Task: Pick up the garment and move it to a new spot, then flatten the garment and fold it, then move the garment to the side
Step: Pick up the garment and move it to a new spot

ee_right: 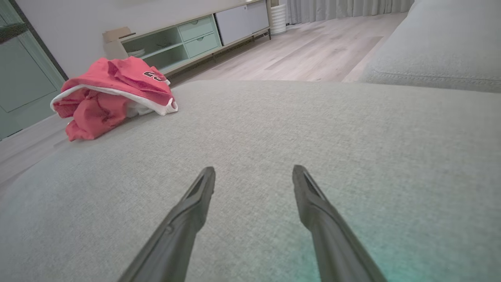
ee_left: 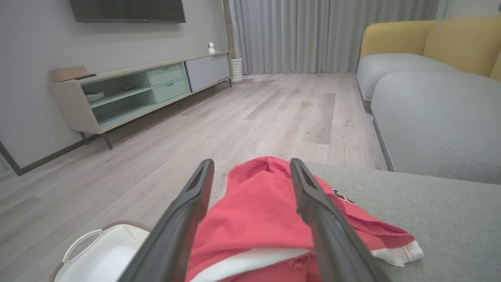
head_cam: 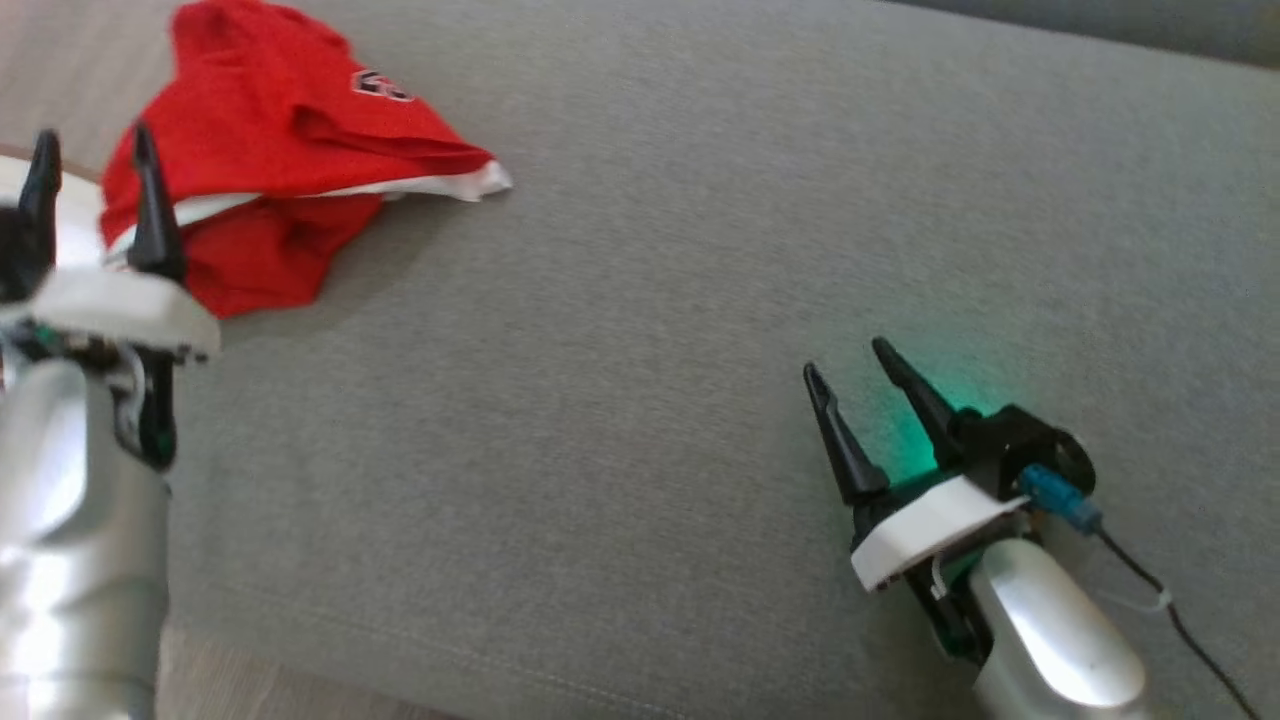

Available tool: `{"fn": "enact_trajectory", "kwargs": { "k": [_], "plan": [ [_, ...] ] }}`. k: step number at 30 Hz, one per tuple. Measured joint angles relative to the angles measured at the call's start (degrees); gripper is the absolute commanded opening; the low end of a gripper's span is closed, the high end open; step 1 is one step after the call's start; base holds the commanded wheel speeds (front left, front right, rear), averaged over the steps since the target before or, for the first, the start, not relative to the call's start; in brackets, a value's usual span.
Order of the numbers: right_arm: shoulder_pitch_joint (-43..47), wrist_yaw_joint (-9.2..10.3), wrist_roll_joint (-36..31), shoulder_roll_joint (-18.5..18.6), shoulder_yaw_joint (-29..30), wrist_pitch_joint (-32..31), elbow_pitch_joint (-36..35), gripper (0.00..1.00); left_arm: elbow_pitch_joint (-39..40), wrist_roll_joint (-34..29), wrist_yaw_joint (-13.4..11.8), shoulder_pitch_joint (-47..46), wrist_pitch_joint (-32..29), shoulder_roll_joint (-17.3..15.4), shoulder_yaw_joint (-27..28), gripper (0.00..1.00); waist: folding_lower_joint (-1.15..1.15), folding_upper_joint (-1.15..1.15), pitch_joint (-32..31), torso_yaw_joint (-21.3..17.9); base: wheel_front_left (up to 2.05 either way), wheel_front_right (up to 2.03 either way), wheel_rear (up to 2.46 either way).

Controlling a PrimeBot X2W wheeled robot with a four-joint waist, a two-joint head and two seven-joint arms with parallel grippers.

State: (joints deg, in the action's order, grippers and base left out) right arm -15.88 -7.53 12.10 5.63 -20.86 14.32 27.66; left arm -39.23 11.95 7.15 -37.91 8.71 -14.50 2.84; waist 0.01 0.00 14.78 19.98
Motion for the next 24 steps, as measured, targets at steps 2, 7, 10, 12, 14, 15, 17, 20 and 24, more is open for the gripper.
{"fn": "enact_trajectory", "kwargs": {
  "k": [2,7,10,12,14,15,17,20,24],
  "plan": [
    [-0.70,0.00,0.00,0.42,-0.37,0.00,-0.82,1.00,-2.61,0.35,0.24,-2.97,-1.45,-1.12,-2.25,1.00,0.00,0.00,0.79,-1.19,0.00,0.00,0.00],
    [-2.30,0.00,-0.10,0.75,-1.14,0.04,-2.38,1.00,-9.82,3.57,0.43,-7.47,-5.33,-3.91,-5.61,1.00,0.00,0.00,2.89,-4.36,0.00,0.00,0.00],
    [-3.57,0.00,-0.10,0.98,-1.36,0.04,-3.38,1.00,-14.48,4.19,0.43,-9.00,-7.03,-5.63,-5.59,1.00,0.00,0.00,4.37,-6.20,0.00,0.00,0.00],
    [-4.43,0.00,-0.10,1.26,-1.49,0.04,-3.69,1.00,-17.42,4.31,-0.13,-9.60,-7.71,-6.13,-5.20,1.00,0.00,0.00,5.26,-7.44,0.00,0.00,0.00],
    [-4.93,0.00,-0.10,1.72,-1.34,0.04,-3.83,1.00,-19.86,4.68,-0.16,-9.94,-8.22,-6.21,-5.09,1.00,0.00,0.00,6.00,-8.58,0.00,0.00,0.00],
    [-4.91,0.00,-0.10,2.00,-1.19,0.04,-3.81,1.00,-20.98,4.87,-0.23,-9.96,-8.31,-6.20,-5.03,1.00,0.00,0.00,6.31,-9.09,0.00,0.00,0.00],
    [-4.71,0.00,-0.10,2.47,-0.77,0.04,-3.66,1.00,-22.94,4.88,-0.37,-10.04,-9.15,-6.10,-5.09,1.00,0.00,0.00,6.81,-9.79,0.00,0.00,0.00],
    [-4.65,0.00,-0.09,2.66,-0.56,0.04,-3.46,1.00,-25.43,5.26,-0.90,-10.23,-9.70,-6.11,-5.05,0.00,0.00,0.00,6.89,-10.23,0.00,0.00,0.00],
    [-4.63,0.00,-0.09,2.37,-0.24,0.05,-2.89,1.00,-26.58,5.25,-0.91,-11.28,-8.46,-6.56,-5.23,0.00,0.00,0.00,6.11,-10.35,0.00,0.00,0.00]
  ]
}}
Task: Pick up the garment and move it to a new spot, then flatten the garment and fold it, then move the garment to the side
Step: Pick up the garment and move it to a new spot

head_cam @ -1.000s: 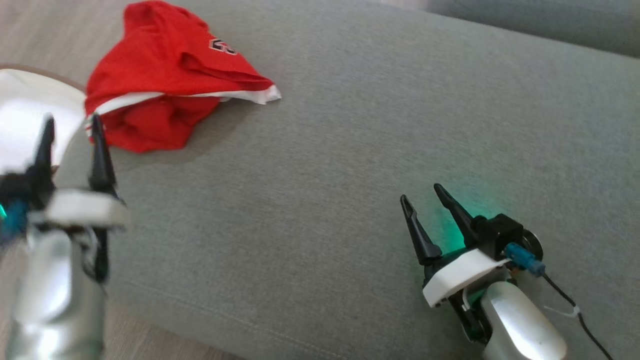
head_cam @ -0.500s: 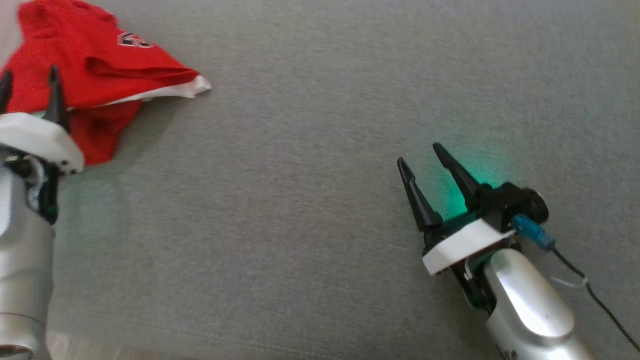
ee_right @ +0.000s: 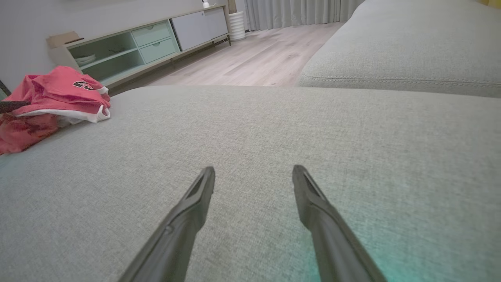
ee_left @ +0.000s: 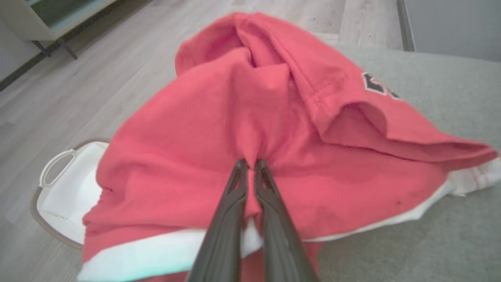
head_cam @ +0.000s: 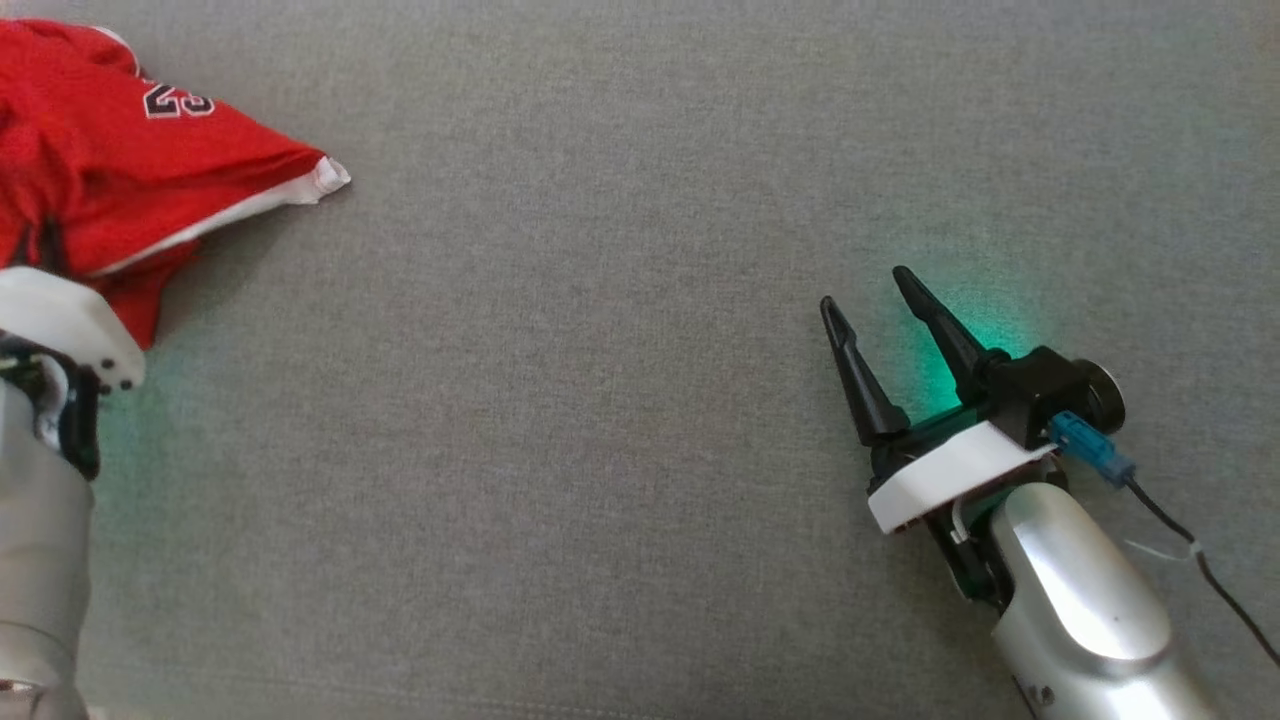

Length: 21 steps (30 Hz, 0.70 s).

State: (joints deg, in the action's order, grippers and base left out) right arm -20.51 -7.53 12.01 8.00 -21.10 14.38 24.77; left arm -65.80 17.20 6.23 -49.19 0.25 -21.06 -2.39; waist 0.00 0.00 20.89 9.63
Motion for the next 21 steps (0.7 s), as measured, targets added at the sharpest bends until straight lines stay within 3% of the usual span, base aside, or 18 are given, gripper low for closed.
{"fn": "enact_trajectory", "kwargs": {
  "k": [12,21],
  "plan": [
    [3.07,0.00,1.20,-2.44,1.14,-0.01,0.79,1.00,6.75,-2.40,0.93,-6.67,9.51,-0.94,-7.27,0.00,-0.01,0.00,-6.45,-2.39,0.00,0.00,0.00],
    [6.28,0.00,1.67,-3.80,3.16,-0.01,0.97,1.00,17.98,2.00,1.34,-7.92,10.69,7.06,-16.50,0.00,-0.01,0.00,-10.19,-10.11,0.00,0.00,0.00]
  ]
}}
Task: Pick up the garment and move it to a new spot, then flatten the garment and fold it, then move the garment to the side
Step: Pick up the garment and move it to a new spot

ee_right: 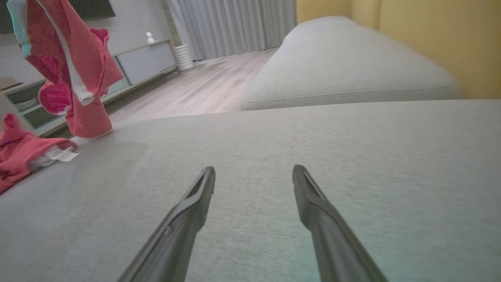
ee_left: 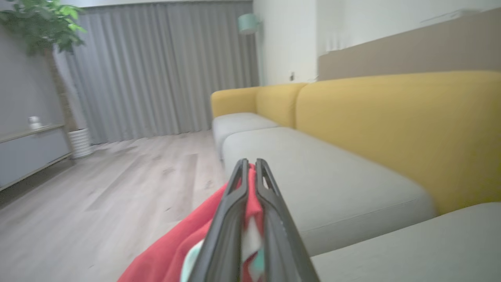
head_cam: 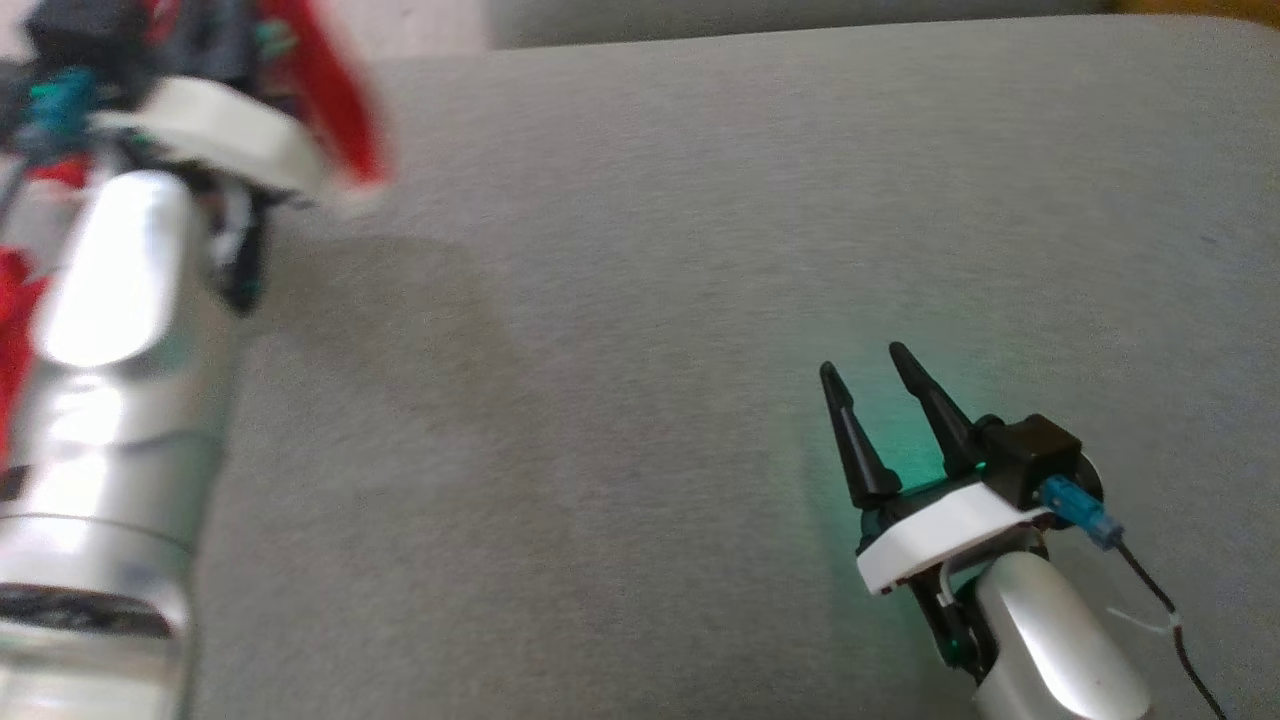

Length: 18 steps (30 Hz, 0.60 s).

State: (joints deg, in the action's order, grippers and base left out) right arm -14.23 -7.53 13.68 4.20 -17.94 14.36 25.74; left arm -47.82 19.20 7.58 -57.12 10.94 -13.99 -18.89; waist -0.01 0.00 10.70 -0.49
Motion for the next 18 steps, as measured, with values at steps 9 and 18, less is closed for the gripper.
{"fn": "enact_trajectory", "kwargs": {
  "k": [9,18],
  "plan": [
    [1.05,0.00,0.01,-0.34,1.68,0.01,-0.34,1.00,10.06,7.16,0.00,4.83,0.23,9.05,-5.80,0.00,0.00,0.00,-1.42,-8.89,0.00,0.00,0.00],
    [3.29,0.00,0.78,-0.71,5.25,0.00,-0.75,1.00,2.85,7.21,-3.97,19.59,2.89,10.91,-8.84,1.00,0.01,0.00,-2.54,-10.37,0.00,0.00,0.00]
  ]
}}
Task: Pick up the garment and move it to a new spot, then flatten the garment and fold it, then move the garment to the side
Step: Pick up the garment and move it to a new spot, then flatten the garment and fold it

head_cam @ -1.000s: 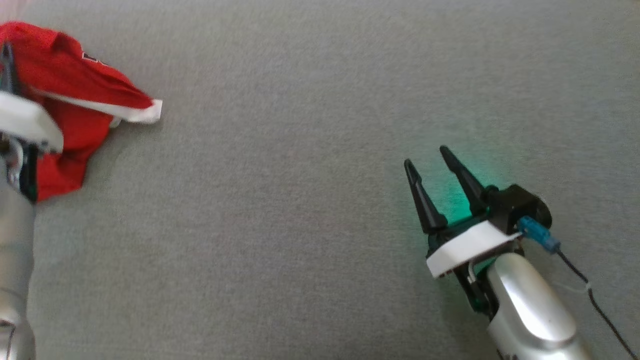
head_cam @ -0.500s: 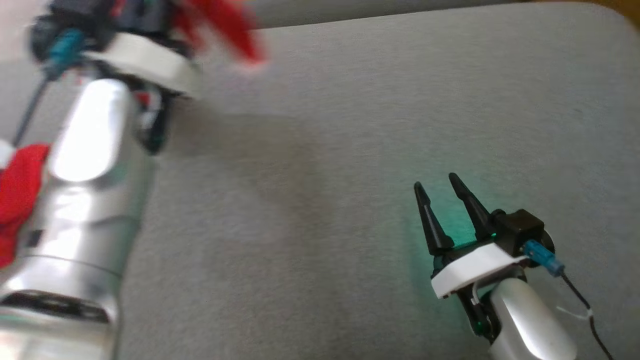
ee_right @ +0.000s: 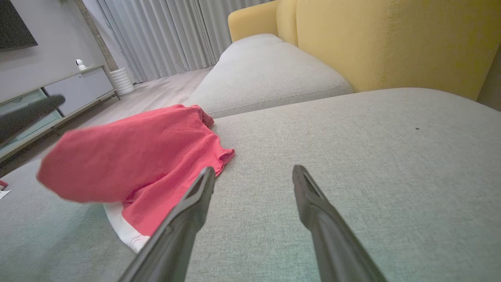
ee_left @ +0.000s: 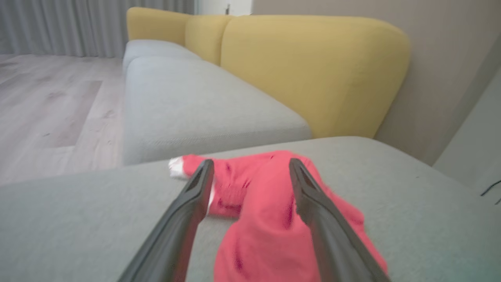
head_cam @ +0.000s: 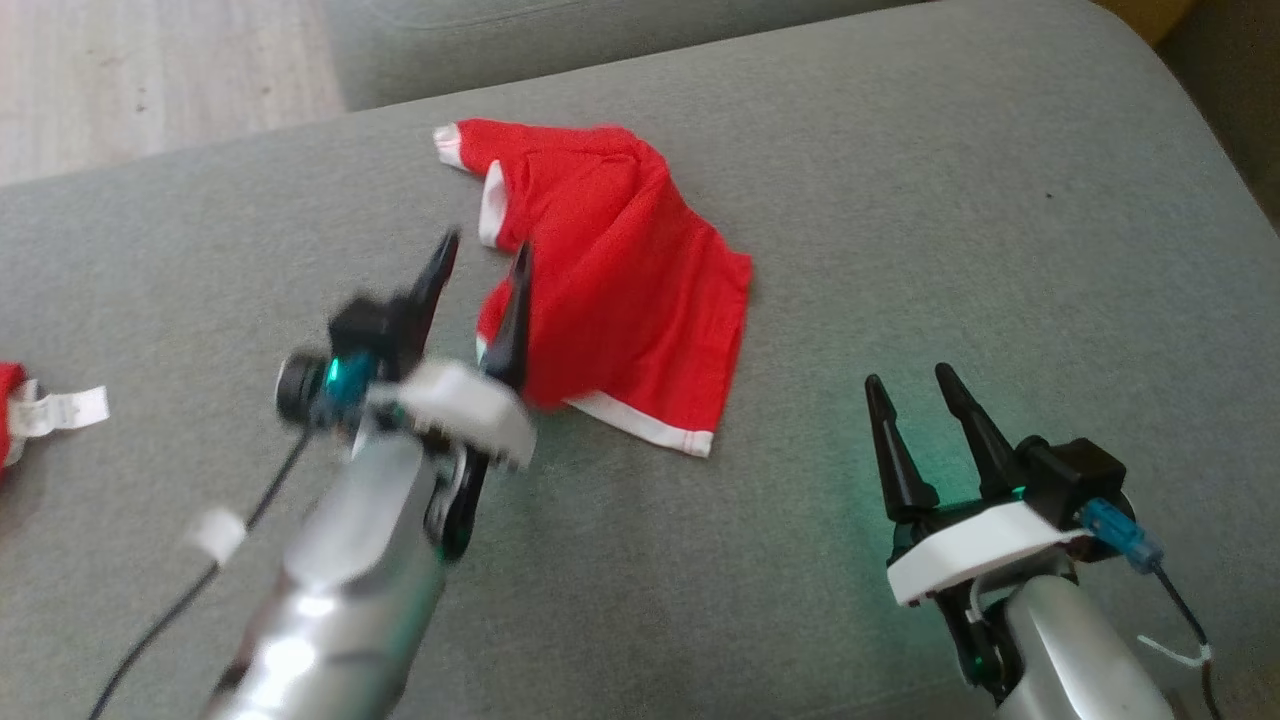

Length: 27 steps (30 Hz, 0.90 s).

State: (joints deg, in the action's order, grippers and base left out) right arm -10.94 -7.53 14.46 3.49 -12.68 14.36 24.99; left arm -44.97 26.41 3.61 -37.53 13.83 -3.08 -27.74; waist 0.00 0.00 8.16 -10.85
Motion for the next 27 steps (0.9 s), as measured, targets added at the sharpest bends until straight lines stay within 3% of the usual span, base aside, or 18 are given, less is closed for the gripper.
{"fn": "enact_trajectory", "kwargs": {
  "k": [3,11,19,27],
  "plan": [
    [0.00,0.00,0.00,-0.11,0.46,0.00,-0.21,1.00,0.58,-0.78,-1.96,3.82,0.45,-0.57,1.88,1.00,0.00,0.00,-0.20,1.17,0.00,0.00,0.00],
    [0.04,0.00,0.18,-0.21,2.59,0.00,-0.65,1.00,15.56,-6.76,-5.94,19.09,0.63,-4.37,13.78,1.00,0.00,0.00,-1.66,5.31,0.00,0.00,0.00],
    [3.59,0.00,1.58,-0.34,3.46,0.00,1.13,1.00,20.83,-10.99,-3.20,36.46,0.62,-3.07,19.62,1.00,-0.01,0.00,-4.57,8.99,0.00,0.00,0.00],
    [5.34,0.00,1.62,-0.43,2.79,0.00,2.32,1.00,22.76,-14.21,-1.12,40.28,0.62,-0.79,22.15,1.00,-0.01,0.00,-6.13,10.90,0.00,0.00,0.00]
  ]
}}
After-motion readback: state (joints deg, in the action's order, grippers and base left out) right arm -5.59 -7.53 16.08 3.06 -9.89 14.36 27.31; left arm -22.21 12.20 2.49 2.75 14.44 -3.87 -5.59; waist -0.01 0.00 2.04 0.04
